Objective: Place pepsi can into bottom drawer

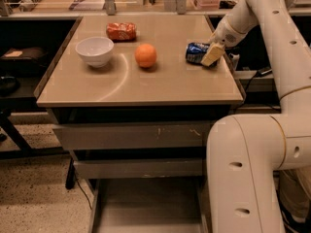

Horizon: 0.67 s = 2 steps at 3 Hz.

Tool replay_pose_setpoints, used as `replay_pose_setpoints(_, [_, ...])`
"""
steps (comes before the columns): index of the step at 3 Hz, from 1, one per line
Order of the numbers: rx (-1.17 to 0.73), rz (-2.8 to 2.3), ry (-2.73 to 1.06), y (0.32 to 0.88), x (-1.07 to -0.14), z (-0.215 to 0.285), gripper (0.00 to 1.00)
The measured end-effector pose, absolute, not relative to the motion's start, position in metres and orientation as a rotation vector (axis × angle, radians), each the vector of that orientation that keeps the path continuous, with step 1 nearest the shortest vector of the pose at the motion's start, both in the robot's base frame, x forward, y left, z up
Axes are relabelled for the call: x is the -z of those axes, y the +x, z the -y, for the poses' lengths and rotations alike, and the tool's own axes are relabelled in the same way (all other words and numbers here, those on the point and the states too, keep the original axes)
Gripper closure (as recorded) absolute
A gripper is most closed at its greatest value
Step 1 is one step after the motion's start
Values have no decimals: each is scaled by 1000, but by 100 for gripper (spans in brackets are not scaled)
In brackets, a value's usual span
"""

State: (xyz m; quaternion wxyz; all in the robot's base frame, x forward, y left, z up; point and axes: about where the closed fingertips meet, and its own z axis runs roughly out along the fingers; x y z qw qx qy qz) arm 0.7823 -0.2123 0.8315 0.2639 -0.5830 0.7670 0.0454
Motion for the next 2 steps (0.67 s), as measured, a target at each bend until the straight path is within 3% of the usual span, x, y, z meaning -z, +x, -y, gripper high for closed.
replay_pose_setpoints(2, [-171,-1991,-1651,748,-853,222,100])
